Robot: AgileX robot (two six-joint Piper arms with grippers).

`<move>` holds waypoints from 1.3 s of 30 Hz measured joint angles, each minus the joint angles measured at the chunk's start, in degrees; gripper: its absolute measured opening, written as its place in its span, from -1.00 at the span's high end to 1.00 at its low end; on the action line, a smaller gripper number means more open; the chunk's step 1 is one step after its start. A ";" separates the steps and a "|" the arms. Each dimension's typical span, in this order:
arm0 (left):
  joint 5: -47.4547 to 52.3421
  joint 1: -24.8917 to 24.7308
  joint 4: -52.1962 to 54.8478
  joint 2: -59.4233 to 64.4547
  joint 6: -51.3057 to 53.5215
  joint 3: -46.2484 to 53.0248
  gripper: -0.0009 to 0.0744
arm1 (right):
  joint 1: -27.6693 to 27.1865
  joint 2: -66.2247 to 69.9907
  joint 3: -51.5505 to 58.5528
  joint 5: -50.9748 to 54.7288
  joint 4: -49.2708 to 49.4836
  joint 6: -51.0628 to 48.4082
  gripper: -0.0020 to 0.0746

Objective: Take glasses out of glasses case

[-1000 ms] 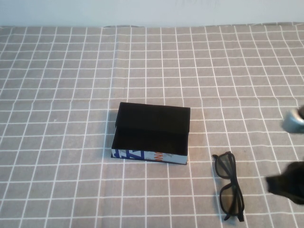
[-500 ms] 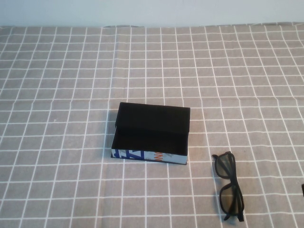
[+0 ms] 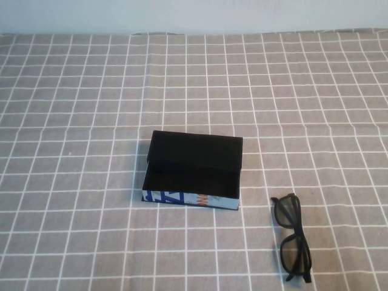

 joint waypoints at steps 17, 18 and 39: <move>0.00 0.00 0.00 0.00 0.00 0.00 0.99 | -0.18 -11.00 0.30 13.45 2.17 -0.20 0.99; 0.00 0.00 0.00 0.00 0.00 0.00 0.99 | -0.18 -11.00 0.30 14.13 3.18 -1.27 0.99; 0.00 0.00 0.00 0.00 0.00 0.00 0.99 | -0.18 -11.00 0.30 14.72 15.67 -15.01 0.99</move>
